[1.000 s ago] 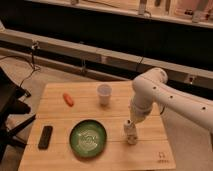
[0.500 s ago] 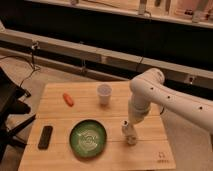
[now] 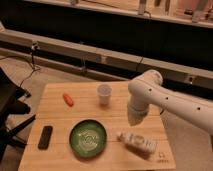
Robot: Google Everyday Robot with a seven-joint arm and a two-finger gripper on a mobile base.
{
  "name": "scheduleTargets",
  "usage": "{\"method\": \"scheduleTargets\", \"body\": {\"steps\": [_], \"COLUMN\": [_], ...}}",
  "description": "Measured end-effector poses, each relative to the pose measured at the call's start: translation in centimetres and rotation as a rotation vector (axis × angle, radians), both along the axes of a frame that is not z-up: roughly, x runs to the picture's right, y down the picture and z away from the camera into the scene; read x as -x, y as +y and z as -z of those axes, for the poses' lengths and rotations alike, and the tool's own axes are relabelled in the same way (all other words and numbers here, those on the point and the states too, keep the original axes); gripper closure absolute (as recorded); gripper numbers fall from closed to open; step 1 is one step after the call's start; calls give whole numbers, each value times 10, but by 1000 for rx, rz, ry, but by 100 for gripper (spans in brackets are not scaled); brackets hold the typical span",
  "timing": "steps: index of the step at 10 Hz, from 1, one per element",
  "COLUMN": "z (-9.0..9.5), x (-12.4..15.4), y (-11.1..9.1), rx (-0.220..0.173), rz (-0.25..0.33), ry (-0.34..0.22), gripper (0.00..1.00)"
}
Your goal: Knock the bottle over
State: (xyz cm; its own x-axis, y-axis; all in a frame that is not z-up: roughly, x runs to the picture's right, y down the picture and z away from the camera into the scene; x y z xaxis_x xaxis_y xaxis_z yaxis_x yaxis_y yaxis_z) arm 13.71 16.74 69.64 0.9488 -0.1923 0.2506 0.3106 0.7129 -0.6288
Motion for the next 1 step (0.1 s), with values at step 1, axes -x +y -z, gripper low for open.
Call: {"method": "scheduleTargets", "body": {"steps": [1], "z": [0], "x": [0], "y": [1], "rx": [1], "rz": [1], "ry": [1], "gripper": [100]}}
